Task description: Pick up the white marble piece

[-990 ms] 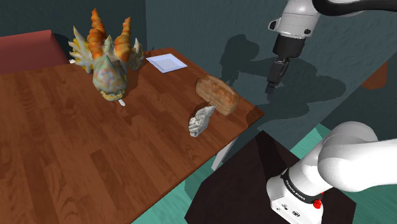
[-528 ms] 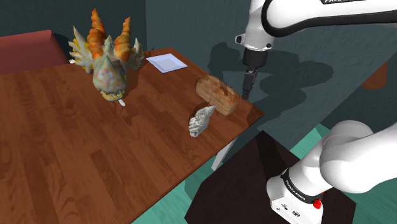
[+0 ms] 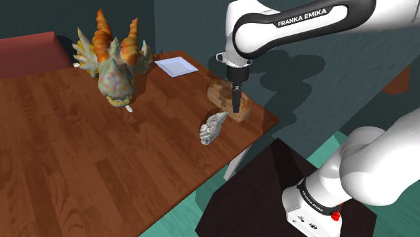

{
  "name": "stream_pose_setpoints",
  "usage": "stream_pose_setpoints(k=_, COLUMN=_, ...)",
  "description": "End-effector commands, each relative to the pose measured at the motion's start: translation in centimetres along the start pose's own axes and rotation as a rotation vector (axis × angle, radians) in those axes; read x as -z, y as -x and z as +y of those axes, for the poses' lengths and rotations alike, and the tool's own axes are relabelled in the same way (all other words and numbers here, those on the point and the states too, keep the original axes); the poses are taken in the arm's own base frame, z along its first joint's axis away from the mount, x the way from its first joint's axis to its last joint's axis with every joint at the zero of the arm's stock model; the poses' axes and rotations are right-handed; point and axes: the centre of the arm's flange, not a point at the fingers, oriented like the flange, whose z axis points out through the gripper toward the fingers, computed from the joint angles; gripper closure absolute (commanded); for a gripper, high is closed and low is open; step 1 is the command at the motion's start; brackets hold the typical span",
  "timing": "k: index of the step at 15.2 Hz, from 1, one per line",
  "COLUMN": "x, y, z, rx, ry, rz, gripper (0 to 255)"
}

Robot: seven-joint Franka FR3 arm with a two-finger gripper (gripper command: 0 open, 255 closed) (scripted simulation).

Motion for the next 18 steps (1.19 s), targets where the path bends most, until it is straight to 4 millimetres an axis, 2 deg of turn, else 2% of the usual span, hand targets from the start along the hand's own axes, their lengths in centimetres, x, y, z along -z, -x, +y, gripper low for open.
stream_pose_setpoints(k=1, x=-1.3, y=-2.8, z=0.1, rx=0.063, ry=0.008, rz=-0.016, gripper=0)
stream_pose_setpoints(k=6, x=-4.8, y=-9.0, z=-0.3, rx=0.214, ry=0.029, rz=-0.058, gripper=0)
stream_pose_setpoints(k=7, x=-5.3, y=-9.7, z=-0.4, rx=0.233, ry=0.031, rz=-0.063, gripper=0)
stream_pose_setpoints(k=14, x=-8.8, y=-10.7, z=0.0, rx=0.233, ry=0.031, rz=-0.063, gripper=0)
stream_pose_setpoints(k=16, x=-9.1, y=-10.8, z=0.1, rx=0.233, ry=0.031, rz=-0.063, gripper=0)
stream_pose_setpoints(k=17, x=-9.2, y=-10.7, z=0.1, rx=0.233, ry=0.031, rz=-0.063, gripper=255)
stream_pose_setpoints(k=18, x=-9.2, y=-10.7, z=0.2, rx=0.233, ry=0.031, rz=-0.063, gripper=255)
